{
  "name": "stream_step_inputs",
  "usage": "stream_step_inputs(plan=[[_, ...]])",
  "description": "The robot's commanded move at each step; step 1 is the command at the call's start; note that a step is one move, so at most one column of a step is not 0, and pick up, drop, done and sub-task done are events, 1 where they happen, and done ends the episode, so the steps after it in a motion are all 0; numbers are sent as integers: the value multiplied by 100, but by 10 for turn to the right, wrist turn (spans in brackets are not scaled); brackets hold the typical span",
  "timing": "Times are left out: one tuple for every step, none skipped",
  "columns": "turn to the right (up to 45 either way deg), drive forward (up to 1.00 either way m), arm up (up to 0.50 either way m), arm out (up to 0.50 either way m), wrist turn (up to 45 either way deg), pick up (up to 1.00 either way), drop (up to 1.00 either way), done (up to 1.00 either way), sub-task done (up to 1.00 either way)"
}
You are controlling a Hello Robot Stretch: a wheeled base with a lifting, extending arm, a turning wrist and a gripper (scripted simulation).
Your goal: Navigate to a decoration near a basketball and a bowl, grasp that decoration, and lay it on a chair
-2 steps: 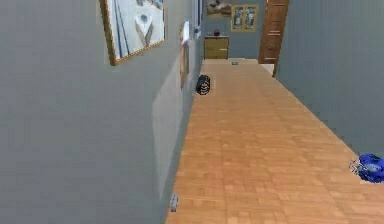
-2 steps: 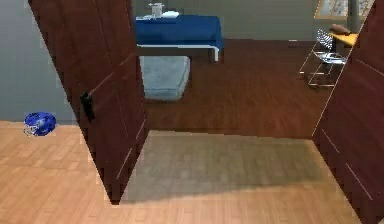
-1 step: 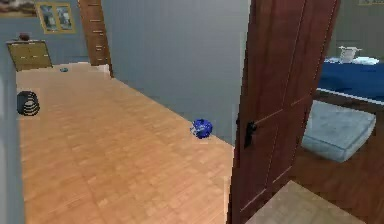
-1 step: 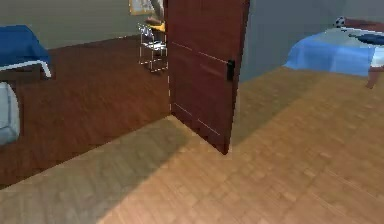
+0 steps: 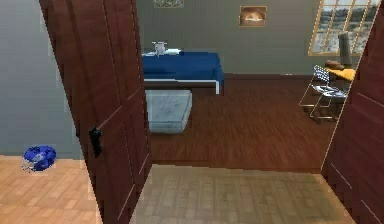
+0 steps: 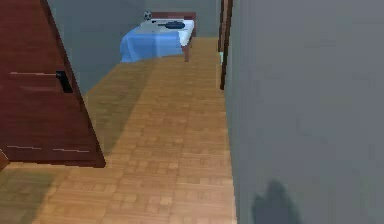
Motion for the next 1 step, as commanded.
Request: stream_step_inputs(plan=[[30,0,0,0,0,0,0,0,0]])
